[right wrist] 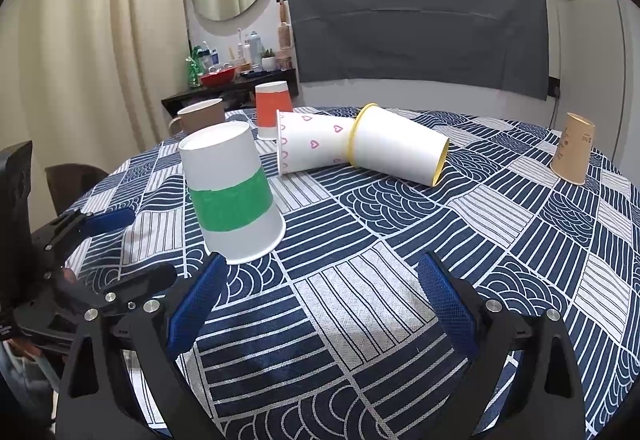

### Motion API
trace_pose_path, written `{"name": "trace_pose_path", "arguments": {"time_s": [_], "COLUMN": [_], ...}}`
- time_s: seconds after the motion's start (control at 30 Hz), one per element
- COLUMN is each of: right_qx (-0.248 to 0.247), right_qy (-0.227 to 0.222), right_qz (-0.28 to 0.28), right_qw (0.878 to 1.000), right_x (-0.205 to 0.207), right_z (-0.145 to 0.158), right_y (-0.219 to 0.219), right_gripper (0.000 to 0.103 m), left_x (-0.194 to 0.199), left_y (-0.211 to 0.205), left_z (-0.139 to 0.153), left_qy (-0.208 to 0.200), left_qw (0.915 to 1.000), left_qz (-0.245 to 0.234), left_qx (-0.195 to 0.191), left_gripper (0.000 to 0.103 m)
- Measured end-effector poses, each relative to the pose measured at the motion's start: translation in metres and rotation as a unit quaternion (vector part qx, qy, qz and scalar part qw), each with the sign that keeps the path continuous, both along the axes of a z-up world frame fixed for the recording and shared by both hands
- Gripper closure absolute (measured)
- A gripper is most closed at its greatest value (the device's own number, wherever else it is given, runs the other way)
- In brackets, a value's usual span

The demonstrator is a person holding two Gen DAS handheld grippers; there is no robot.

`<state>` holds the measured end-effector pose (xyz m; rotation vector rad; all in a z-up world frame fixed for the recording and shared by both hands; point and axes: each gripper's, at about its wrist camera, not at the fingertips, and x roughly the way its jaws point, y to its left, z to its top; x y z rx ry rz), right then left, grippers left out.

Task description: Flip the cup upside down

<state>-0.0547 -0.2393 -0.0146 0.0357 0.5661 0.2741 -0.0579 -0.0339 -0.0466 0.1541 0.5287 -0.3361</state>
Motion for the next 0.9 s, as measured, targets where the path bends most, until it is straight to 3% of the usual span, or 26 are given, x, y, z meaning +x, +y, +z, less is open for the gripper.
{"name": "trace_pose_path", "arguments": {"time_s": [0.9], "right_qx": [-0.018], "right_qy": [0.012], "right_qz": [-0.003], "right_qw": [1.000], "right_x": [0.0041], "right_z": [-0.0029], "right_y": [0.0049], "right_gripper": [0.011], "left_x": [-0.0020], "left_y": [0.0010], "left_z": [-0.0008], "left_qy": [0.000], "left_qw": [1.0000], "left_qz": [0.001], "left_qx": [-0.005], "left_gripper": [0.006]}}
